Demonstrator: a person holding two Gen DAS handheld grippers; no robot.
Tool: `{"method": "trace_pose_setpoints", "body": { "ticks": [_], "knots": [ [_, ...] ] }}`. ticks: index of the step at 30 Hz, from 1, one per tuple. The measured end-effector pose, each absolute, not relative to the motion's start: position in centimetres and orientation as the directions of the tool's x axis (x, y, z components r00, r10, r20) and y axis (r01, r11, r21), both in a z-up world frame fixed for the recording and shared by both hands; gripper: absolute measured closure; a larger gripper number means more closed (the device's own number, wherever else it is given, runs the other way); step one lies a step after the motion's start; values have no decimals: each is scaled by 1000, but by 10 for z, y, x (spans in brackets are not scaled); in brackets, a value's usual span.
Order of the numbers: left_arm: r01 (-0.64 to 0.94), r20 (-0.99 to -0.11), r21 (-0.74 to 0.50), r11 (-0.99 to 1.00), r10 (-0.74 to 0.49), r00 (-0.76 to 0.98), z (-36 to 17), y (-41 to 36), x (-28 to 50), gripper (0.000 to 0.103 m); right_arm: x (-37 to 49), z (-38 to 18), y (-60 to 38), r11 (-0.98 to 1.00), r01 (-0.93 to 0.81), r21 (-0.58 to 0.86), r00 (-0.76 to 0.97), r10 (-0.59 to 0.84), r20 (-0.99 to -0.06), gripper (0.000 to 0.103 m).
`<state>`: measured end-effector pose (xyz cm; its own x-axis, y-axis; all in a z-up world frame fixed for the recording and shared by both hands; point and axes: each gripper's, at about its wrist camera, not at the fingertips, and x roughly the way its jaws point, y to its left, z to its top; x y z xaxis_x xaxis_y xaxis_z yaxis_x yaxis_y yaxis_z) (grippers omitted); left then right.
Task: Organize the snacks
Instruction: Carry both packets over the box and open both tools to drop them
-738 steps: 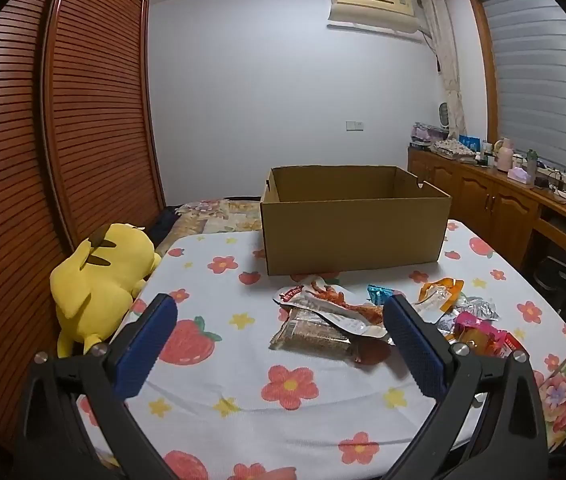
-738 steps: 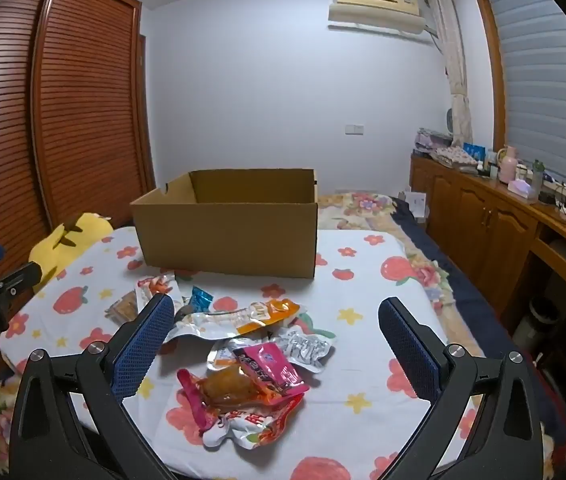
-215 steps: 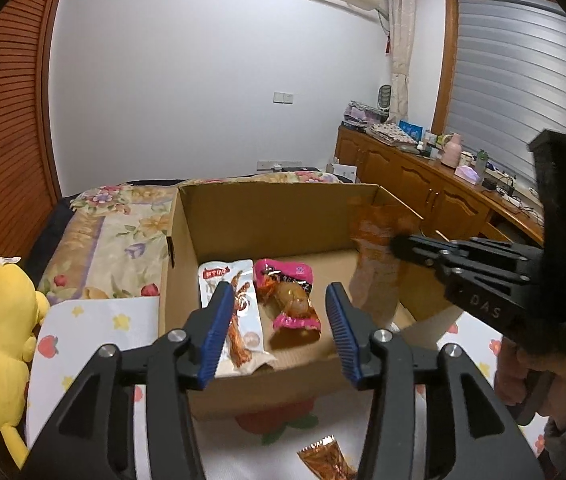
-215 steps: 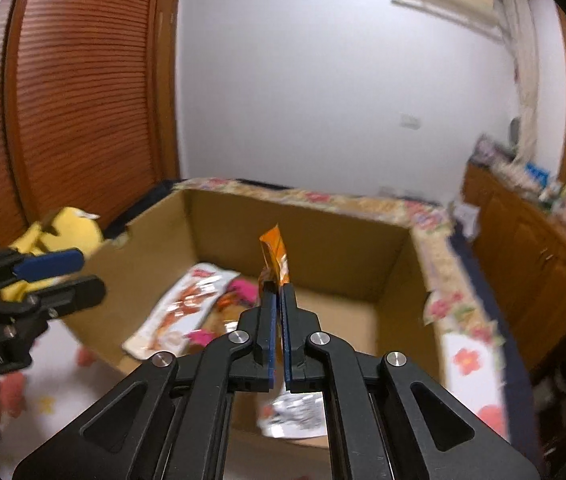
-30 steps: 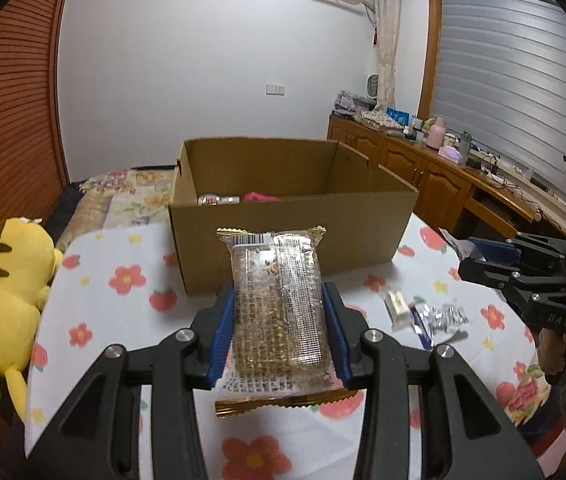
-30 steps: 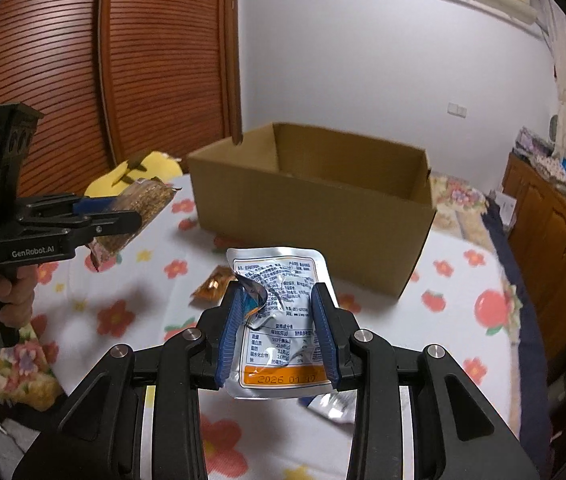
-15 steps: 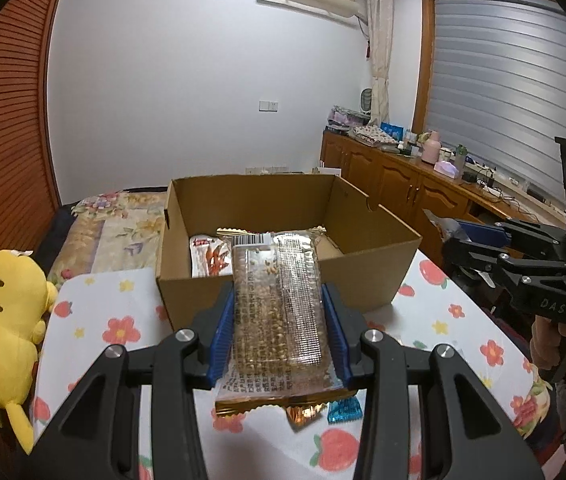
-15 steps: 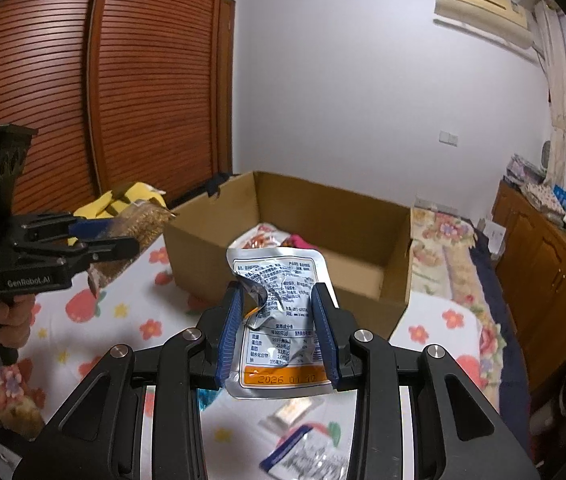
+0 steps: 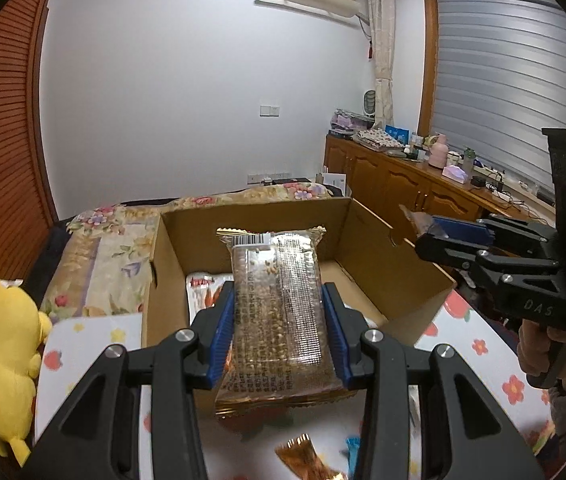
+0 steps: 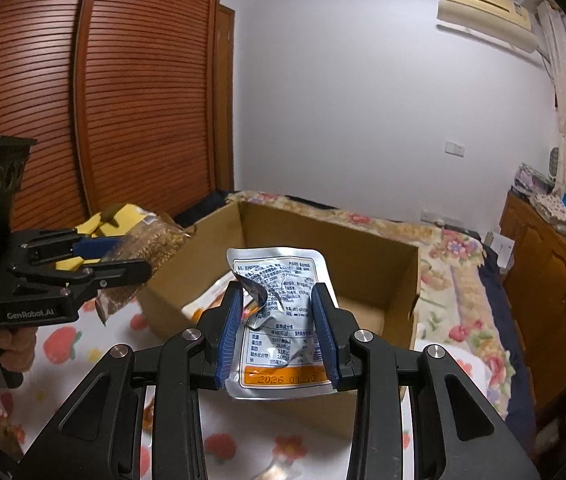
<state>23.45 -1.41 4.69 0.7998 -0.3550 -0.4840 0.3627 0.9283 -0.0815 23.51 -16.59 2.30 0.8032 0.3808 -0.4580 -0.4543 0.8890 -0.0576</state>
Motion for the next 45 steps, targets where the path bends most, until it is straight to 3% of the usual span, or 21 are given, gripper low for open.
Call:
{"method": "trace_pose_setpoints", "body": {
  "ticks": [20,43,45],
  "knots": [
    [328,-577,-58,943,-300,760,11,-32,313,62,307,-16,-171,904,-426,-35,776,345,-529,69],
    [333,-631,-64,941,-297,717,-4,-35,318,58,321,-40,-161,904,-428,7,710,341,-616,68],
    [333,-629,-65,941,-297,718,-4,-34,317,53,322,-40,-162,904,-428,20,705,347,-619,67]
  ]
}}
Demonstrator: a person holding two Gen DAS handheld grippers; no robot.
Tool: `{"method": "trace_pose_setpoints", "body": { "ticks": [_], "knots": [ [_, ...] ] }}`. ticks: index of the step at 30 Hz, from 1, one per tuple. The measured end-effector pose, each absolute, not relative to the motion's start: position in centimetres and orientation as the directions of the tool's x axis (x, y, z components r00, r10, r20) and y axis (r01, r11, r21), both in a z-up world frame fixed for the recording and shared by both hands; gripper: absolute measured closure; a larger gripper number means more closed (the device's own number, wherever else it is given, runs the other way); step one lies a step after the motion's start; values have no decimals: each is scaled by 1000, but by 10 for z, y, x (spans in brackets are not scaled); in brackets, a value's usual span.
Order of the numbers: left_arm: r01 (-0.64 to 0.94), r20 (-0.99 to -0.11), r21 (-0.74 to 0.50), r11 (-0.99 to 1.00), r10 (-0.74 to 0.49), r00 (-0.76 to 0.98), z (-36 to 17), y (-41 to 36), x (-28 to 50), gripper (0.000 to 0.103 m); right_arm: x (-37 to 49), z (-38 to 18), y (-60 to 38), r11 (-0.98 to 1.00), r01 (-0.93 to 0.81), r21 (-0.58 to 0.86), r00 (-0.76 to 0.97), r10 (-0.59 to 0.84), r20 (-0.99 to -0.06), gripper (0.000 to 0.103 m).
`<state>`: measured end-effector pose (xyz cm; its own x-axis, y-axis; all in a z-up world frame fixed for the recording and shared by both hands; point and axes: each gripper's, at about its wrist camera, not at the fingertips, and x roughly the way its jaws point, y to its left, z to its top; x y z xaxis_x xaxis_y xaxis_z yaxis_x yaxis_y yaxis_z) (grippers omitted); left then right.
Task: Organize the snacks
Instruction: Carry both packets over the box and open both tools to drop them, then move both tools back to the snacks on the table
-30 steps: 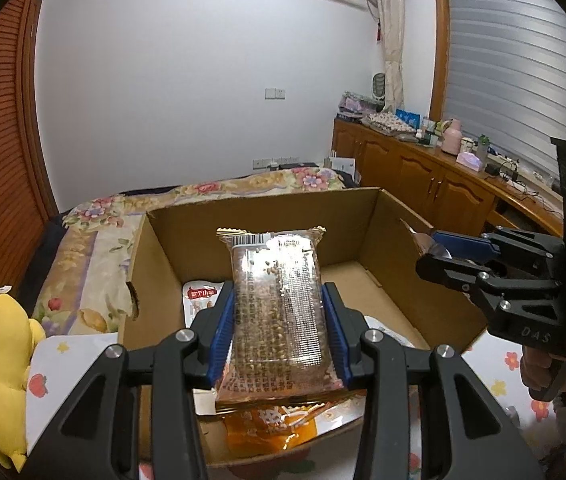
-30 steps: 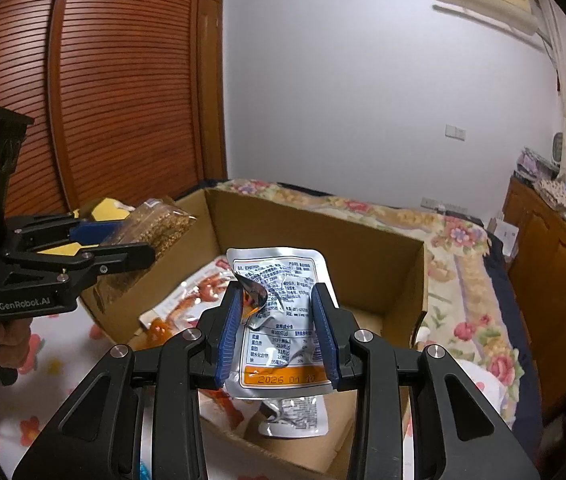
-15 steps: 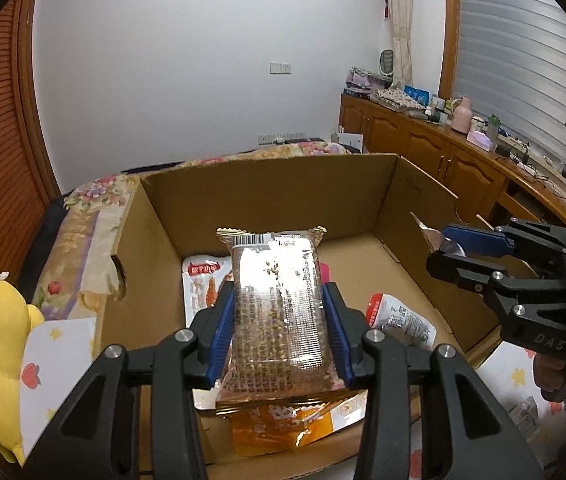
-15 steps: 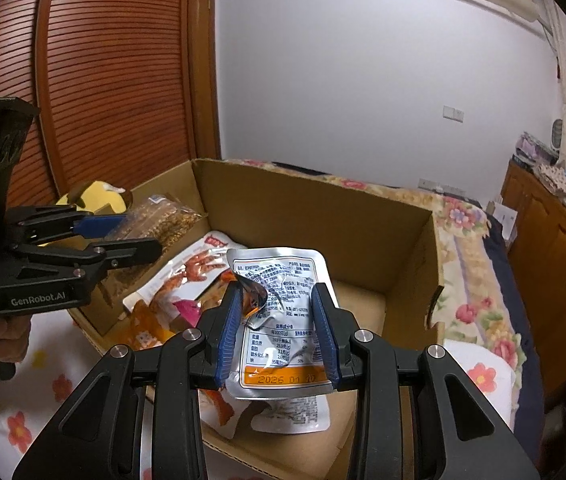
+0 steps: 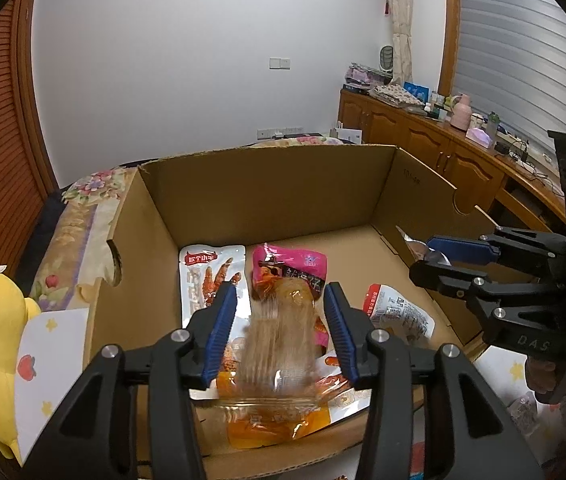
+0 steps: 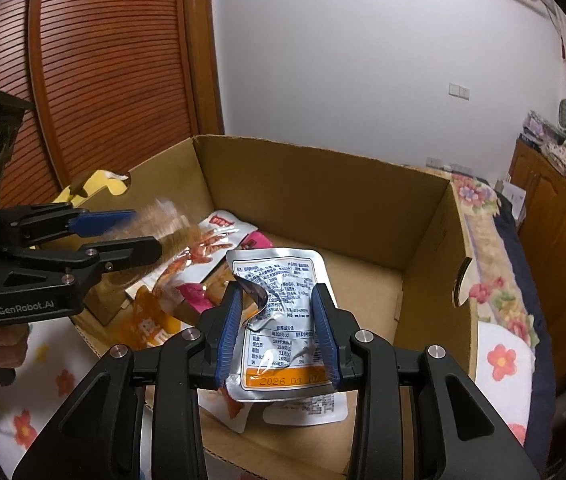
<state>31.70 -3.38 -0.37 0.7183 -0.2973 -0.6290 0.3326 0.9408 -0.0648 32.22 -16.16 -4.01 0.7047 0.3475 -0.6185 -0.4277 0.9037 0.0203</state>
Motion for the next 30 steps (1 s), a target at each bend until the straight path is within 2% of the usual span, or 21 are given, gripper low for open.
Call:
{"method": "trace_pose_setpoints", "body": {
  "ticks": [1,2,11,13,17,20,23,25,26,27,30],
  "knots": [
    [333,-627,-70,940,-301,719,-3,-33,316,47,323,-40,-162,904,-428,26,702,350,-620,67],
    [333,-624,-74,940,-304,720,-3,-32,316,46,322,-41,-163,904,-427,31,700,352,-622,67],
    [325,-612,-34,945,-277,741,4,-34,295,38,312,-35,-164,908,-418,27,711,346,-612,57],
    [325,-600,-24,945,-274,752,9,-34,286,27,305,-30,-162,909,-417,19,719,342,-605,57],
    [332,-571,-29,943,-288,769,18,-28,265,18,288,-20,-164,912,-410,19,735,343,-585,55],
    [343,-565,-32,939,-300,768,20,-27,250,8,270,-14,-170,916,-402,16,747,338,-573,50],
    [349,-561,-27,937,-303,770,18,-27,232,1,251,-11,-177,922,-386,16,758,327,-565,40],
    [348,-564,-24,937,-300,769,14,-27,224,0,240,-11,-183,928,-372,17,764,316,-562,25],
    [350,-568,-23,936,-301,766,11,-27,219,1,234,-11,-186,931,-364,18,768,311,-561,21],
    [353,-572,-19,935,-300,764,8,-28,214,1,229,-12,-189,933,-358,18,770,306,-560,18],
    [350,-576,-8,937,-290,764,-3,-28,200,1,213,-21,-197,938,-345,12,765,289,-576,18]
  ]
}}
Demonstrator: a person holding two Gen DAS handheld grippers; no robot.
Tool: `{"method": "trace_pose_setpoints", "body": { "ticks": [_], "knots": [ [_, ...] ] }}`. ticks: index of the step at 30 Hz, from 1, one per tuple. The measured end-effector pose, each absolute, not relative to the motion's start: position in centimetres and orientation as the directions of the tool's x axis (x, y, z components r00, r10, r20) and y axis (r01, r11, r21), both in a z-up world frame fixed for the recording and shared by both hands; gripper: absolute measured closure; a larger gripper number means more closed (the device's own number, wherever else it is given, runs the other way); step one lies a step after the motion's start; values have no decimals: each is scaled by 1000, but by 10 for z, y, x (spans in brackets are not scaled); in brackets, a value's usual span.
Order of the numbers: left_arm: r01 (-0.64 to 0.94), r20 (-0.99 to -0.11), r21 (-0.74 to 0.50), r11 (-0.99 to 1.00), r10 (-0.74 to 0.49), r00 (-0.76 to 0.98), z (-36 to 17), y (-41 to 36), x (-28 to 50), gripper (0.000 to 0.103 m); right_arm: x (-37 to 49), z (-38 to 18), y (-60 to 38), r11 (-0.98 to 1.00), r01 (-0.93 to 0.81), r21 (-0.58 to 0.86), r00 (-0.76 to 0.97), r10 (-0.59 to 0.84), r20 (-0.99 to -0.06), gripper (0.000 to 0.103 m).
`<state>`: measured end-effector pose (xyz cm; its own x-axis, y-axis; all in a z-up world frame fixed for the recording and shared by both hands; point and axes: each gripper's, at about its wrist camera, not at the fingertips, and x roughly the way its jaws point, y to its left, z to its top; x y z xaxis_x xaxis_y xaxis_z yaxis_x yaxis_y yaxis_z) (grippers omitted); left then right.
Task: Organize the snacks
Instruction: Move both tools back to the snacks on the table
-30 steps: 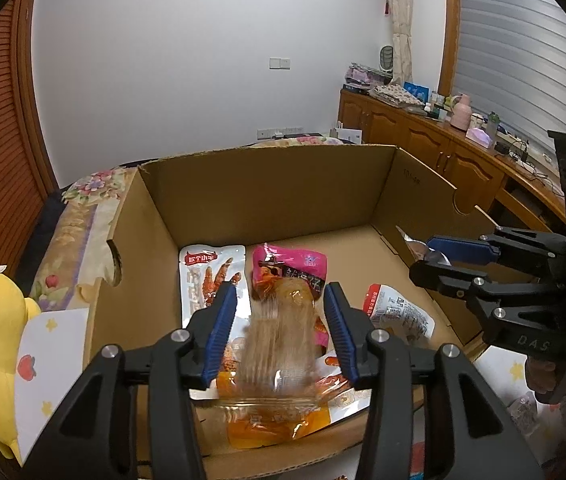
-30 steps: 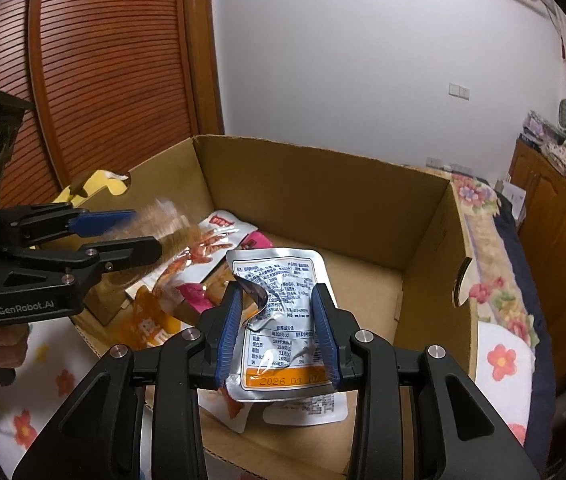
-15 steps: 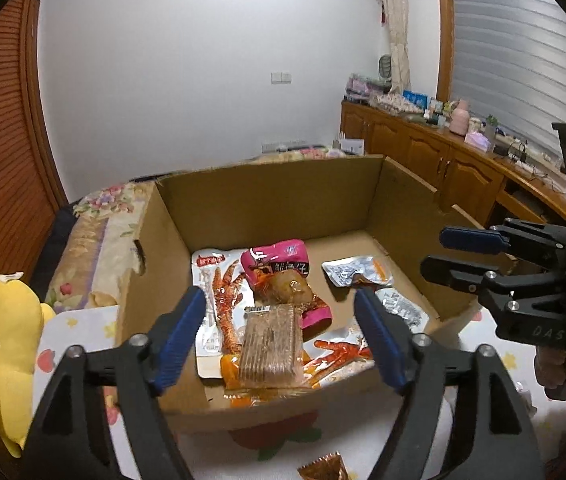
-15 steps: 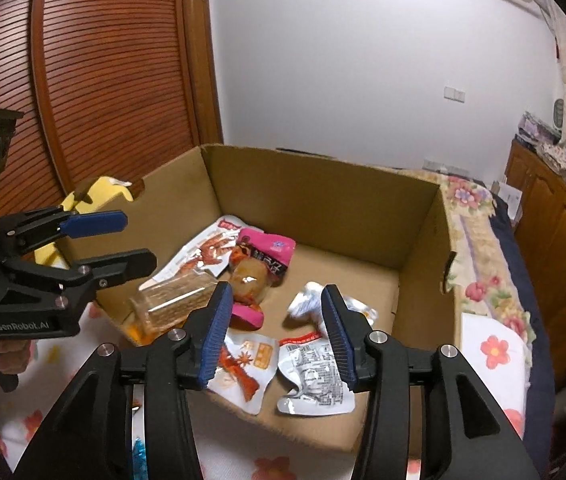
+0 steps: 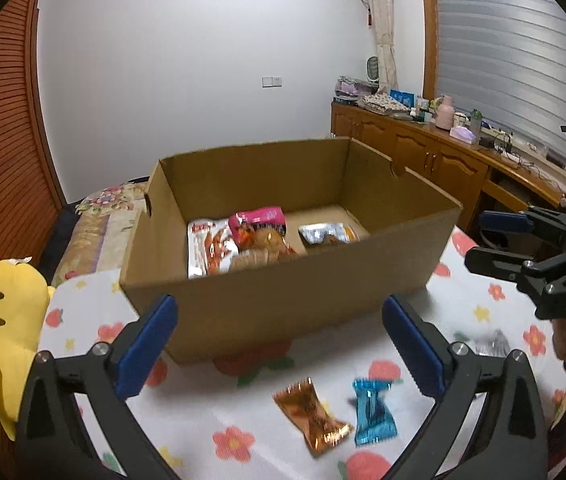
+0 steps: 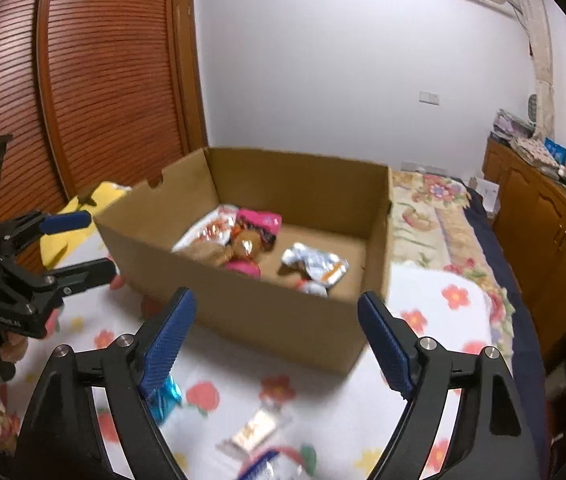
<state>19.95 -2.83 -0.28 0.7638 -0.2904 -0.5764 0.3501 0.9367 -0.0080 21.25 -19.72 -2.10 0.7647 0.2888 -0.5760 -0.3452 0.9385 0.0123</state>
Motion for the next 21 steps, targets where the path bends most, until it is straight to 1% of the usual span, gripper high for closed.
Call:
{"method": "trace_pose_setpoints", "body": {
  "ticks": [9,13,21],
  "knots": [
    [361,-656,-83,929,-323,682,-47,-28,175,1,180,-63,-221,944,-329,7,710,252,-658,18],
    [360,-687,-85,929,-316,655,-62,-31,170,1,173,-80,-226,943,-334,5,682,245,-689,18],
    [346,-720,-102,933,-309,622,-82,-27,170,1,168,-109,-225,931,-364,9,616,248,-747,19]
  ]
}}
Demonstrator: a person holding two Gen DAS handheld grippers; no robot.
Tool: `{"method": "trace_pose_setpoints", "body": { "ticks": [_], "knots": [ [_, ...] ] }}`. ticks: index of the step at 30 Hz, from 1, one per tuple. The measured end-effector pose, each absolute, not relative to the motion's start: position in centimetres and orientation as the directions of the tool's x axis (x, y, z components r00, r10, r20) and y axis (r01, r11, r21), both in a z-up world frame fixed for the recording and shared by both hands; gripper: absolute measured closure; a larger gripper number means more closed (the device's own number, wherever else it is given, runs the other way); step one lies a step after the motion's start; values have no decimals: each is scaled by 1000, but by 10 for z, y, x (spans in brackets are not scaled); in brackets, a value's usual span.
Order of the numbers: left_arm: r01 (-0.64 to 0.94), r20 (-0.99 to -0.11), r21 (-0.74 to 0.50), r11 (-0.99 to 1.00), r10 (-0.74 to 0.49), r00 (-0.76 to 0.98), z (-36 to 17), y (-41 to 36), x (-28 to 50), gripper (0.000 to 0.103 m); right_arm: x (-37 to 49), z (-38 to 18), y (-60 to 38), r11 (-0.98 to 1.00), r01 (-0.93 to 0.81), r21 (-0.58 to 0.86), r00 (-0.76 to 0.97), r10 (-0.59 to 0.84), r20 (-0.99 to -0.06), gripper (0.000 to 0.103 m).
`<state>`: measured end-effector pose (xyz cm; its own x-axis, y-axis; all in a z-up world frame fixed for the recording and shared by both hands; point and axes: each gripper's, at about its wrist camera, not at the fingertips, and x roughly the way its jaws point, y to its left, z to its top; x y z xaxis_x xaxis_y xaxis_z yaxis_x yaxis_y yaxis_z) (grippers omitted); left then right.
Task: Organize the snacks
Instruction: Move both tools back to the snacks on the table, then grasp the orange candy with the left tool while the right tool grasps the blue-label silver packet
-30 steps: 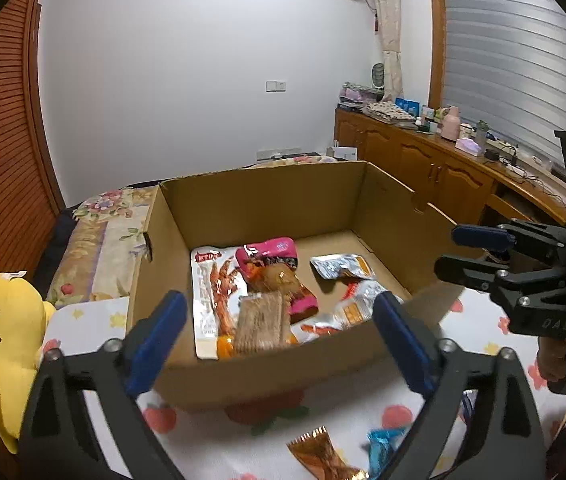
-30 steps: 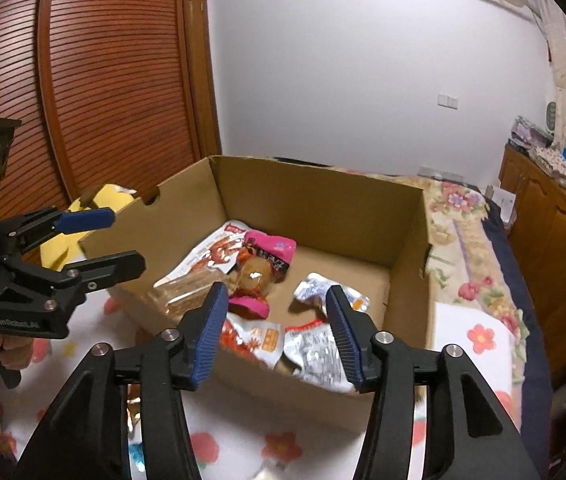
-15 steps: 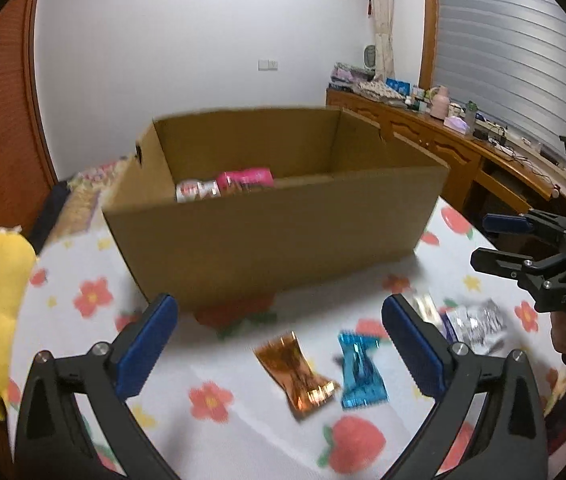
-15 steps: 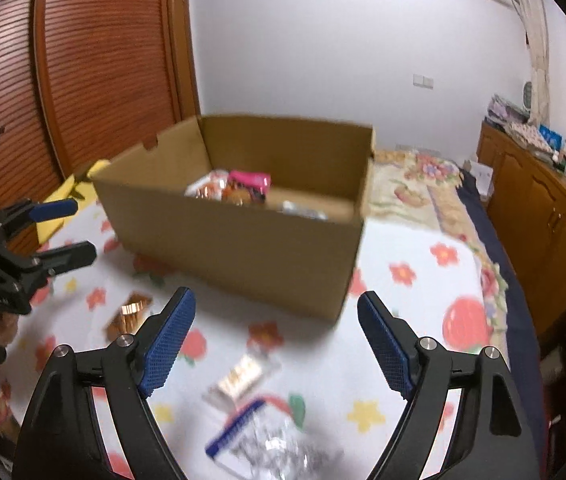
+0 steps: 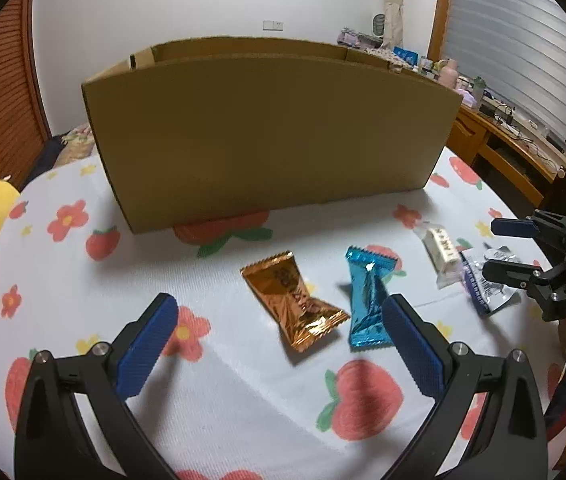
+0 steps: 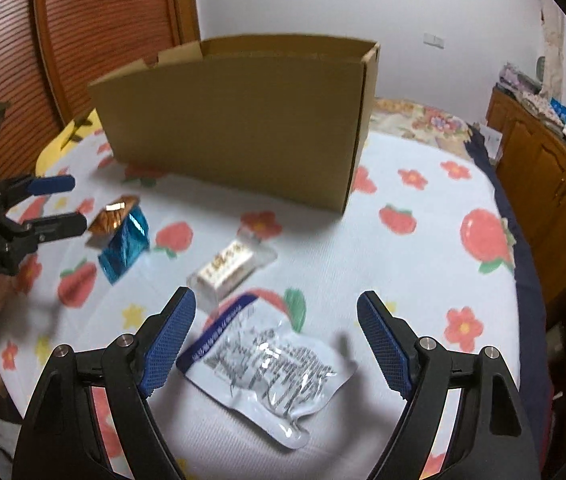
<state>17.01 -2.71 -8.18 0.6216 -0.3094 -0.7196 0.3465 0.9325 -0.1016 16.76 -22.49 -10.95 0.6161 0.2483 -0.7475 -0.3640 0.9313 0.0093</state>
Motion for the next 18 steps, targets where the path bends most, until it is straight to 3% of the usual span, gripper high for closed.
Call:
{"method": "trace_pose_setpoints", "body": {
  "ticks": [18],
  "knots": [
    [333,-743,-118,935,-306,595,-90,-22,179,1,151,-125,-225,903,-428,36,511,275,-815,19]
  ]
}}
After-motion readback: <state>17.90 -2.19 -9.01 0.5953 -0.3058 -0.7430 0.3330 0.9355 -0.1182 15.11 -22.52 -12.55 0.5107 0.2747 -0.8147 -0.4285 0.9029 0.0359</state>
